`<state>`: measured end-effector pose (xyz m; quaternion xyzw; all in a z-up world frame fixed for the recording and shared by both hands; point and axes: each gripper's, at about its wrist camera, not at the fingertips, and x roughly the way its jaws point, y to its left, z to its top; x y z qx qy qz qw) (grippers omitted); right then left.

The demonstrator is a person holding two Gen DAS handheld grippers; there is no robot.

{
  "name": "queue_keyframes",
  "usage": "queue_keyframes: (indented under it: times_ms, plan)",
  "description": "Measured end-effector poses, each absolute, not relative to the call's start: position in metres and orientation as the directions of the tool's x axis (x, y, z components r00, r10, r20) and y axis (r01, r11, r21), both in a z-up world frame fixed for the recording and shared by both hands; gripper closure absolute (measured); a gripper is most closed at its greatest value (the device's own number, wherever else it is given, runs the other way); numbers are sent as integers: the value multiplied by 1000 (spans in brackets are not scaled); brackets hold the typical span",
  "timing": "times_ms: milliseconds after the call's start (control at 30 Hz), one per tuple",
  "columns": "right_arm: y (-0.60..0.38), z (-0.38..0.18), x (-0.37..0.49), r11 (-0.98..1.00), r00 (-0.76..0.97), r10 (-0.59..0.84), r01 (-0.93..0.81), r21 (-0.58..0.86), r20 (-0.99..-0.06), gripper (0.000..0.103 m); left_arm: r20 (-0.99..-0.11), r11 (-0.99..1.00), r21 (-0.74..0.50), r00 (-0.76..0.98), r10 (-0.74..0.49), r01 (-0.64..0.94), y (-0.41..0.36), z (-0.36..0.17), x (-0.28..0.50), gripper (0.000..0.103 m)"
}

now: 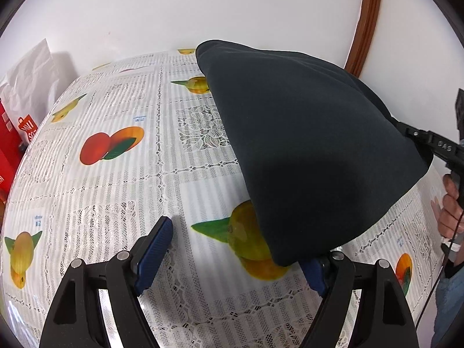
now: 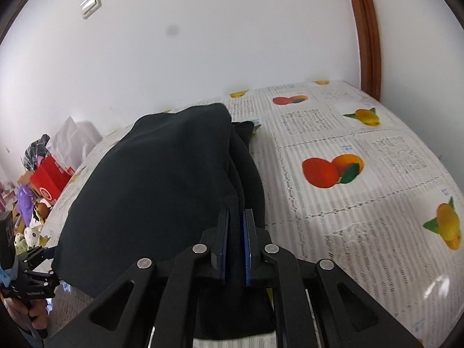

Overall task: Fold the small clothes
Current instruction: 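Press the folded bundle flat with the right gripper and open it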

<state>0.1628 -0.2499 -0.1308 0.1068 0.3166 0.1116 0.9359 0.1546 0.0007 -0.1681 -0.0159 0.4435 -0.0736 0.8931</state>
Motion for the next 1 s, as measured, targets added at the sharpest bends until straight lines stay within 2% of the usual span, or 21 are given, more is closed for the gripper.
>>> queue_keyframes:
  times_ms: [100,267,367,500,600,767,900,1000]
  plan:
    - [-251,-123,149,952,786,276,-142,273,-553,92,-792,989,-93,594,-145,118,2,-170,162,23]
    - [-248,-141,137,986,784,164,-106,132,-599,89,-793,984,-78,589,-158,159,0,-164,152,26]
    - [-260,-139,124,987,786,151,-89,132,-599,84,-780,970,-133,583,-230,205,4,-154,137,26]
    - [-265,-116,108,983,820,162,-87,161,-549,81,-738,954,-194,606,-295,228,5,-132,125,26]
    - [-255,-111,103,977,836,200,-130,170,-511,79,-717,960,-180,640,-276,213,1,-119,132,26]
    - [-247,-147,111,993,778,120,-86,85,-616,80,-747,982,-110,639,-183,153,1,-128,160,26]
    - [-258,-137,103,987,754,162,-114,115,-637,79,-795,975,-145,567,-216,169,3,-151,171,24]
    - [-259,-120,110,988,771,155,-121,97,-617,79,-804,968,-169,542,-244,185,3,-150,170,24]
